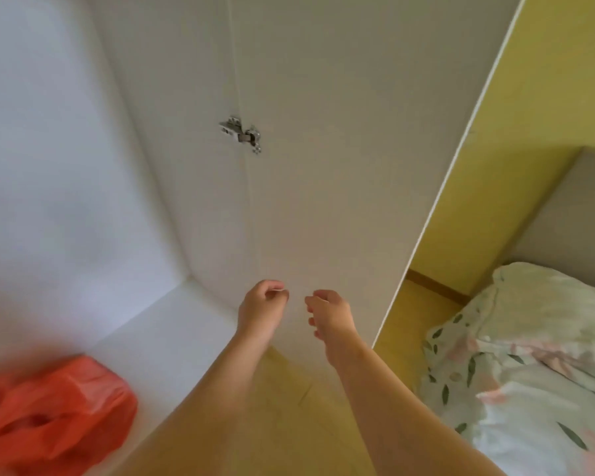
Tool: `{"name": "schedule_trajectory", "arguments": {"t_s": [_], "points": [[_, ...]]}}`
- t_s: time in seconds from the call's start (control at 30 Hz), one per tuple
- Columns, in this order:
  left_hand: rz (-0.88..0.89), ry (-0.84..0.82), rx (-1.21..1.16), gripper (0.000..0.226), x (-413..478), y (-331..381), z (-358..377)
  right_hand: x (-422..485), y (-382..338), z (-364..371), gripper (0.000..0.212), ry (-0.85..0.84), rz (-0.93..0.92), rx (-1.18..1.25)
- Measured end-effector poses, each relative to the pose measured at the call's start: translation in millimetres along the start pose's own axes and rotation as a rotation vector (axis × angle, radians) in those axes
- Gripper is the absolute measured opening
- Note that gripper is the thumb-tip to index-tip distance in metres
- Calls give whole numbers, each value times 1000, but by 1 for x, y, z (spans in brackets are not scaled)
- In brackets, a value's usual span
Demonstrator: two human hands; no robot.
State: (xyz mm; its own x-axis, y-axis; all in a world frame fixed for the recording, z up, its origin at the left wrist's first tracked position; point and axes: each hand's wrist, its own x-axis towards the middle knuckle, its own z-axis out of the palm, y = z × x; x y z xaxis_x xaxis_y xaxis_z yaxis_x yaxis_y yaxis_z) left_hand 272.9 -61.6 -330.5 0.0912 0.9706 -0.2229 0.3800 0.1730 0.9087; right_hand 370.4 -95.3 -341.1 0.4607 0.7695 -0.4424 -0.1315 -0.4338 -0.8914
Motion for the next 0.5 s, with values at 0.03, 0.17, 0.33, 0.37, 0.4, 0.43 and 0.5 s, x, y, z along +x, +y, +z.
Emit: {"name": "schedule_trajectory", "arguments": {"t_s": [0.03,0.17,0.33,0.37,0.4,0.43,0.5], "points": [[13,42,-14,25,7,3,-20,0,-13,18,33,-33,-23,-1],[134,184,-40,25,30,32,-98,-3,-73,89,35,-162,-192,-16],[301,357,48,26,40,71,-176,-25,-143,160,33,-322,-402,-20],[320,394,51,26,40,80,-190,-32,-157,170,33,-352,-438,-18],[343,432,46,25,39,89,-204,-38,-171,178,32,-382,-472,-11],[373,471,38,25,37,98,-218,-45,-185,187,31,-418,-505,-1],[447,552,44,22,31,116,-246,-61,-211,201,29,-510,-566,35]]}}
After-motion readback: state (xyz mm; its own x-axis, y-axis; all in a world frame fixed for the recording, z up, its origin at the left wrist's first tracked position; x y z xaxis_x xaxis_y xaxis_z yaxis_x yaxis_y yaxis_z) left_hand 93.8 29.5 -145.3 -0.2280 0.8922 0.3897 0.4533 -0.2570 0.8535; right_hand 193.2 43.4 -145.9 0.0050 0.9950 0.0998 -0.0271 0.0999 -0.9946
